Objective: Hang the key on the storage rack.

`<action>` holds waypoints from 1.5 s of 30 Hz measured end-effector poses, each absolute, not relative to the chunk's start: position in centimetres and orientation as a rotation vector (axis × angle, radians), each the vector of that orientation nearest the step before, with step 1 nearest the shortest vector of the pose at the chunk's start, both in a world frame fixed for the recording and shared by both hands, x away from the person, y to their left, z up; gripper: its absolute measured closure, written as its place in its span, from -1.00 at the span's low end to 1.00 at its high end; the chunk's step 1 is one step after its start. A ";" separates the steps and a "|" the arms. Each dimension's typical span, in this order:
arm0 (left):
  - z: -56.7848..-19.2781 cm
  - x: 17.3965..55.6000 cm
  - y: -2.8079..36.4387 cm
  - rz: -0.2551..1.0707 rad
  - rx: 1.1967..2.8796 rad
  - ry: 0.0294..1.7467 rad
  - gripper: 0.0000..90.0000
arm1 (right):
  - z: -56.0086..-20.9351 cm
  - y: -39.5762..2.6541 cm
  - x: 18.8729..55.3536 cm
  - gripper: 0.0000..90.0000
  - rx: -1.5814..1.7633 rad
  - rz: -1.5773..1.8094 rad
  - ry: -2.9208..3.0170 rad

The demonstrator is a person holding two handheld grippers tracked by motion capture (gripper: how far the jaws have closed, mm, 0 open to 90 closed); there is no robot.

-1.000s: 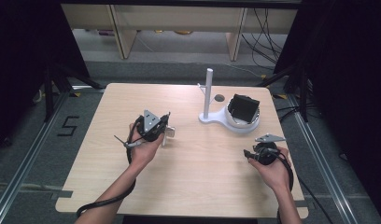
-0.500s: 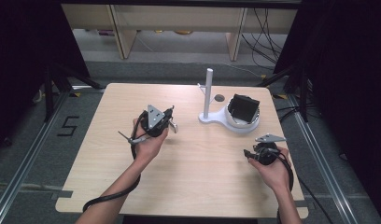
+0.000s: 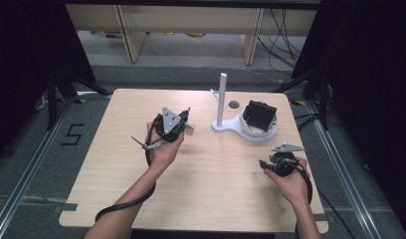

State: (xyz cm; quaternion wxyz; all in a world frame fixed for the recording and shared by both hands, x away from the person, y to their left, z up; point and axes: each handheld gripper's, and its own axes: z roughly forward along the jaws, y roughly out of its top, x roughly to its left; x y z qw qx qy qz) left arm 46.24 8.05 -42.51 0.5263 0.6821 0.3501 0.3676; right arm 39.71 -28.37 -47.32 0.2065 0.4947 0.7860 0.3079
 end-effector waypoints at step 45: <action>-40.6 48.8 5.0 0.959 1.565 0.834 0.92 | -47.4 -28.3 39.8 0.20 1.375 0.860 2.188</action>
